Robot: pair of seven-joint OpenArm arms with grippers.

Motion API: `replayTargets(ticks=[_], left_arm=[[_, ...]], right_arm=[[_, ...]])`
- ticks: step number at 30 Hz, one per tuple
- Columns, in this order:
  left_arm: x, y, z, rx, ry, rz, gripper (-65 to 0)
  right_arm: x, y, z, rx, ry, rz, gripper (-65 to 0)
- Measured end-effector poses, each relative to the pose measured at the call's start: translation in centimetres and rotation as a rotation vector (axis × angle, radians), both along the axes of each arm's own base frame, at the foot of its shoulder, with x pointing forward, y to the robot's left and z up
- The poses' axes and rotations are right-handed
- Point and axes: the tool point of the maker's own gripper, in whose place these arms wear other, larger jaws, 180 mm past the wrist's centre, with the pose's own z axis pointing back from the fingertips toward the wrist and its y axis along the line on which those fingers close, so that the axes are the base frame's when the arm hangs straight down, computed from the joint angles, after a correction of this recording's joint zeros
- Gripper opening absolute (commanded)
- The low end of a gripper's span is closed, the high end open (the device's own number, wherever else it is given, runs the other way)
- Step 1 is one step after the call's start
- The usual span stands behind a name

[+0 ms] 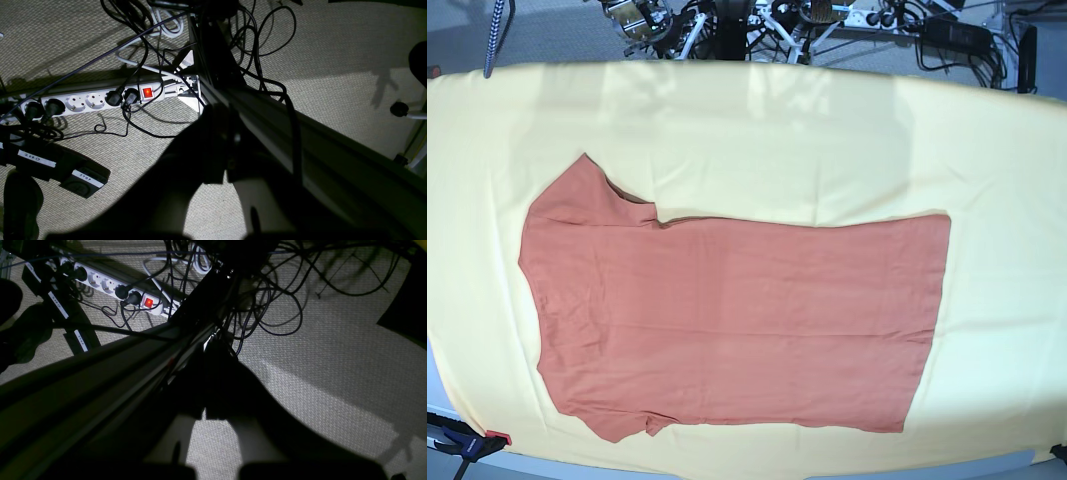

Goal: Fold the T-shirt properly

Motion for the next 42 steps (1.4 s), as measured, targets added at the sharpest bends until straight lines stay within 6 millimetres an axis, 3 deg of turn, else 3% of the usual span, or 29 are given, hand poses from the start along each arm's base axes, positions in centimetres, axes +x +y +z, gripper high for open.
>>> replayTargets(ticks=[10, 19, 31, 34, 37, 42], left_arm=[[0.0, 0.0, 0.0, 0.0, -0.002, 0.001, -65.0], [0.1, 0.0, 0.0, 0.0, -0.004, 0.001, -65.0], [-0.6, -0.1, -0.1, 0.0, 0.045, -0.018, -65.0], [-0.7, -0.4, 0.0, 0.009, 0.08, -0.078, -65.0], [-1.3, -0.2, 0.1, 0.038, 0.109, -0.179, -65.0], [-2.5, 0.8, 0.7, 0.038, 0.082, -0.127, -65.0]], right_arm=[[0.1, 0.1, 0.0, 0.002, -0.003, 0.0, -65.0], [-0.6, 1.5, 0.4, 0.083, 0.026, 0.036, -65.0], [-0.4, 0.9, 0.2, 0.039, 0.024, 0.025, -65.0], [-1.5, 0.1, -0.3, -0.008, 0.092, 0.033, -65.0], [-3.9, -0.6, -0.6, -0.033, 0.191, 0.066, -65.0], [-10.0, -1.7, -0.4, 0.019, 0.314, 0.113, -65.0]])
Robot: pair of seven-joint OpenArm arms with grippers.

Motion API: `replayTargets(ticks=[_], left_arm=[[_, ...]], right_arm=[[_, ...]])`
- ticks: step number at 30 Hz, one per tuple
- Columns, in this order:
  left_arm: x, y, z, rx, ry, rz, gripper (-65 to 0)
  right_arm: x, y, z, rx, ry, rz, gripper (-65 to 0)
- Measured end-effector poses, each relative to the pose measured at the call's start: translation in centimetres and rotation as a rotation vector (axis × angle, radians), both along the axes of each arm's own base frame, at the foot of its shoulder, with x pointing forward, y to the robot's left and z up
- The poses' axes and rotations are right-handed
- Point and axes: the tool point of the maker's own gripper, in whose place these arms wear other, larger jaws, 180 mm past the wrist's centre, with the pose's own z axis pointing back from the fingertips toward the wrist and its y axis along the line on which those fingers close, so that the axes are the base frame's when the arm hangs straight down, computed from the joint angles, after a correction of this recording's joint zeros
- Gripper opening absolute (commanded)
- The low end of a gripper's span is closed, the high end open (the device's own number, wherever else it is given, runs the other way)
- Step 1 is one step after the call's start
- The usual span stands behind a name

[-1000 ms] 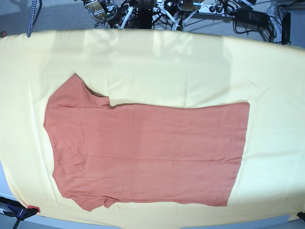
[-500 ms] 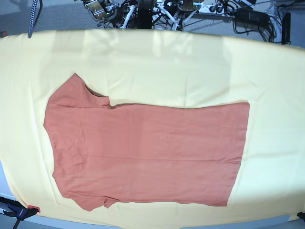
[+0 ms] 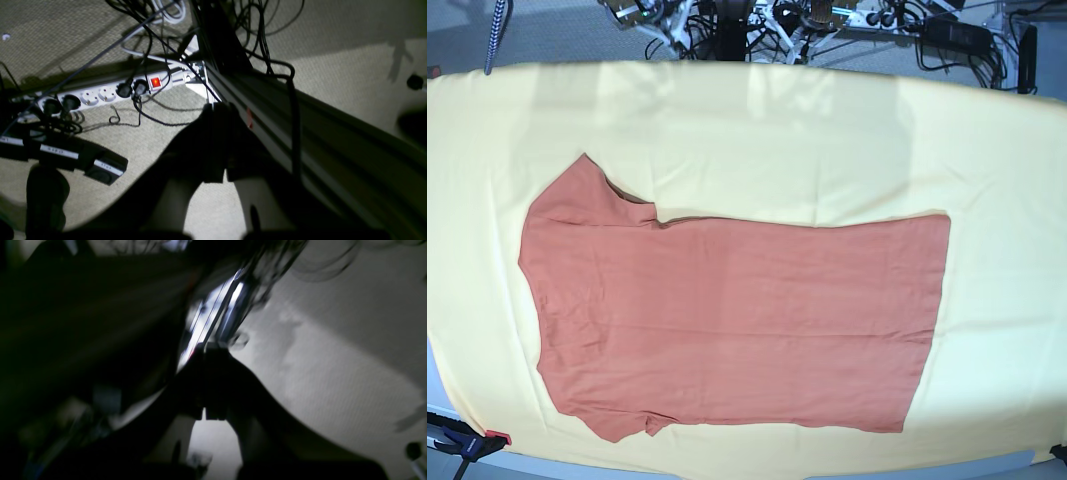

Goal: Fold the T-shirt properly

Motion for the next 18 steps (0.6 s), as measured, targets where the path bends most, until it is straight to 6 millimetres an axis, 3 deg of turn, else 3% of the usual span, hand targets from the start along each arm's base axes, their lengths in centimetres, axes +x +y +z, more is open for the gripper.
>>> replayTargets(ticks=[3, 5, 8, 14, 18], left_arm=[[-3.7, 1.3, 0.4, 0.012, 0.061, -0.03, -65.0], [-6.9, 2.0, 1.1, 0.014, 0.109, -0.044, -65.0], [-9.4, 2.9, 2.8, 0.016, 0.12, -0.065, -65.0], [-6.8, 4.1, 7.5, 0.002, -0.025, -0.12, -65.0], [-9.3, 4.9, 11.2, -0.005, -0.009, -0.201, -65.0]], right_arm=[[-2.7, -1.7, 0.4, -0.019, 0.016, 0.018, -65.0], [-3.3, -2.5, 1.1, -0.019, -0.012, 0.028, -65.0], [-5.0, -2.6, 3.0, 0.021, -0.034, 0.065, -65.0], [-9.2, -4.2, 8.6, 0.01, -0.001, 0.213, -65.0], [-8.9, -4.2, 12.9, -0.02, -0.078, 0.236, -65.0]])
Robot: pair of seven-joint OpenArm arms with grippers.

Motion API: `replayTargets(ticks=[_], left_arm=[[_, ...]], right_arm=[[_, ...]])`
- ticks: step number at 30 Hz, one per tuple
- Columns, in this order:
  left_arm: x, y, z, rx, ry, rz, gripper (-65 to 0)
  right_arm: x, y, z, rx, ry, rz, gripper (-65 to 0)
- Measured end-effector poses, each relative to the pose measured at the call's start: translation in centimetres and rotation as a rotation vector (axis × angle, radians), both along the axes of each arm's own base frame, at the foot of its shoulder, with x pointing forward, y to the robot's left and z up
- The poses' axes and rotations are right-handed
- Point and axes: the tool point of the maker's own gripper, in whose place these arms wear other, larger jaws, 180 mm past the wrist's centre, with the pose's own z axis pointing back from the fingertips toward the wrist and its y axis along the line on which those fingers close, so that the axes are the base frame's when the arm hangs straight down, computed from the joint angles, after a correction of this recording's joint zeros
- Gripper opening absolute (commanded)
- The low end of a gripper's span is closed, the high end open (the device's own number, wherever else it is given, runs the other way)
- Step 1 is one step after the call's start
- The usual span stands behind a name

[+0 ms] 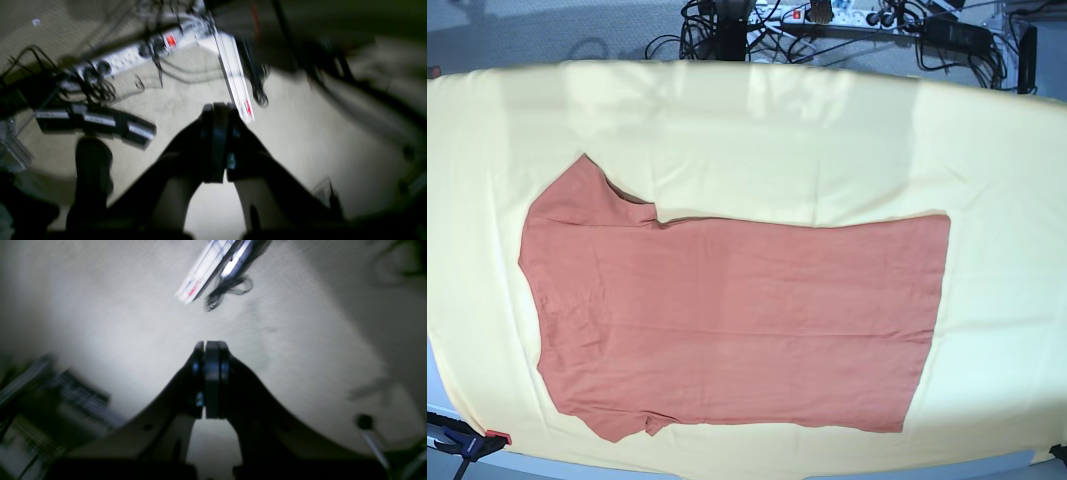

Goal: Fold the T-shirt properly

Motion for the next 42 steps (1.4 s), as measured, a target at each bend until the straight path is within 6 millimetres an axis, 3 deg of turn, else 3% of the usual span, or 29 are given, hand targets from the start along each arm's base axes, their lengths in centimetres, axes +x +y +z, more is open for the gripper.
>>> replayTargets(ticks=[2, 6, 9, 12, 17, 22, 24, 29, 34, 36, 40, 42], left_arm=[[-0.4, 0.0, 2.1, -0.014, -0.007, -0.043, -65.0], [1.2, -0.1, 6.4, -0.044, -0.09, -0.123, -65.0], [0.8, 0.3, 9.1, -0.024, -0.122, -0.226, -65.0], [0.9, -0.7, 11.7, -0.041, -0.162, -0.286, -65.0], [5.6, -0.2, 15.0, 0.057, -0.352, -0.314, -65.0], [8.7, -0.9, 17.9, 0.071, -0.483, -0.325, -65.0], [10.8, -0.6, 19.4, 0.091, -0.557, -0.317, -65.0], [14.9, 3.9, 20.2, 0.235, -0.656, -0.273, -65.0], [19.7, 7.3, 22.6, 0.308, -0.793, -0.209, -65.0], [21.0, 8.0, 23.4, 0.316, -0.825, -0.238, -65.0], [24.4, 8.9, 26.1, 0.357, -0.96, -0.306, -65.0], [25.3, 8.3, 26.9, 0.337, -1.0, -0.366, -65.0]], right_arm=[[-0.2, 0.1, 2.5, 0.003, -0.019, 0.028, -65.0], [-0.3, 0.1, 6.9, -0.021, -0.043, 0.056, -65.0], [1.5, -0.2, 9.4, -0.073, -0.159, 0.091, -65.0], [3.1, -0.8, 11.5, -0.144, -0.26, 0.128, -65.0], [8.3, -2.3, 14.5, -0.283, -0.496, 0.14, -65.0], [12.6, -3.8, 17.3, -0.41, -0.708, 0.143, -65.0], [14.9, -4.2, 18.7, -0.453, -0.81, 0.138, -65.0], [18.4, -5.4, 20.6, -0.522, -0.956, 0.128, -65.0], [23.0, -8.9, 23.1, -0.644, -1.114, 0.14, -65.0], [25.1, -9.3, 24.2, -0.635, -1.19, 0.154, -65.0], [27.0, -8.2, 23.5, -0.493, -1.168, 0.215, -65.0], [27.9, -7.1, 23.2, -0.404, -1.156, 0.237, -65.0]])
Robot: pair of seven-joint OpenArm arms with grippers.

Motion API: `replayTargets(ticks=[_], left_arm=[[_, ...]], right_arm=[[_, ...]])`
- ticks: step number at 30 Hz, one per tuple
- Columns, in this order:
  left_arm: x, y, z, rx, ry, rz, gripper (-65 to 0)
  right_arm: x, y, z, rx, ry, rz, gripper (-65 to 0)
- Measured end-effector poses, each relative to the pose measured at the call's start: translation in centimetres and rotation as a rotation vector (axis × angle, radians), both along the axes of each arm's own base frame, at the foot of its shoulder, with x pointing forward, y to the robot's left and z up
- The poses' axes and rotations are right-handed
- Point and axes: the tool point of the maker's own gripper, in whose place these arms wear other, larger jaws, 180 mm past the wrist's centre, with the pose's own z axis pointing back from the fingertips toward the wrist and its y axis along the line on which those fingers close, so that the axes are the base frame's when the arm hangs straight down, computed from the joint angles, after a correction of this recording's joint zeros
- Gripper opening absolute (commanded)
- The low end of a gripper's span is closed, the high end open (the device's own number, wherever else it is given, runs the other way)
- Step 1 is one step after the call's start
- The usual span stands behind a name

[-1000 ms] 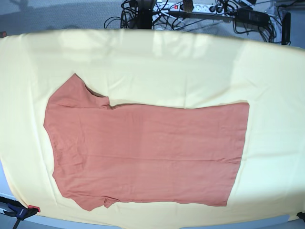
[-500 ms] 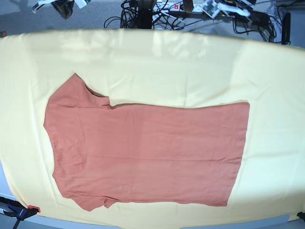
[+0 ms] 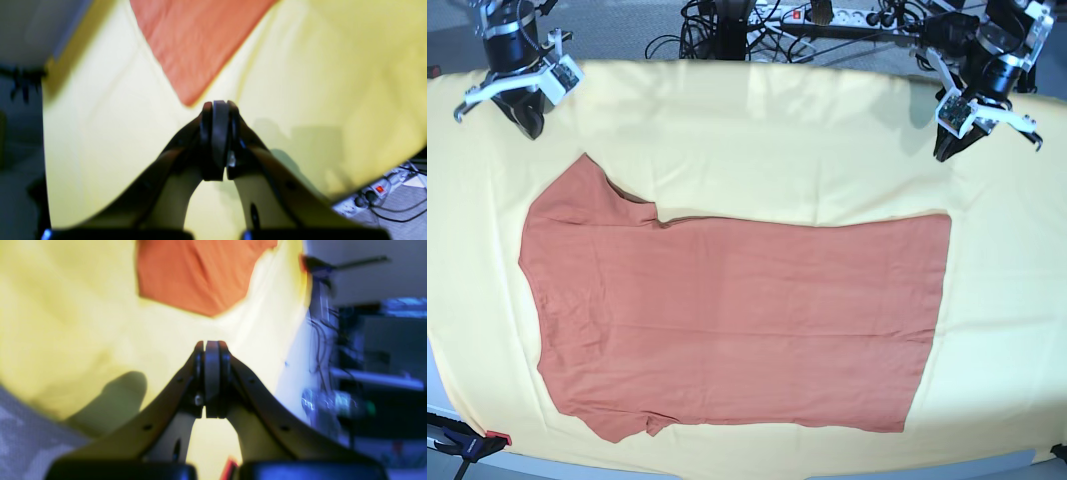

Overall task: Fold the T-shirt properly
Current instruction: 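Move both grippers down to the corners of the orange shirt's collar edge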

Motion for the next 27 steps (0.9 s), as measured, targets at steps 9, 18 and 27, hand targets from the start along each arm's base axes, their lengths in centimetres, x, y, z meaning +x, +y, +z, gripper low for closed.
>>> replayTargets(ticks=[9, 18, 27], left_arm=[[4.3, 2.1, -1.6, 0.076, -0.019, -0.257, -65.0], [7.9, 5.1, -2.3, 0.135, 0.036, -0.411, -23.6], [11.1, 5.0, -6.0, 0.336, 0.067, -0.529, -23.6]], right_arm=[[3.4, 3.5, 1.4, 0.119, -0.042, 0.164, -65.0], [3.4, 1.5, -2.4, 0.134, 0.059, 0.094, -48.2], [3.8, 1.1, -2.0, 0.138, 0.03, 0.067, -35.9]])
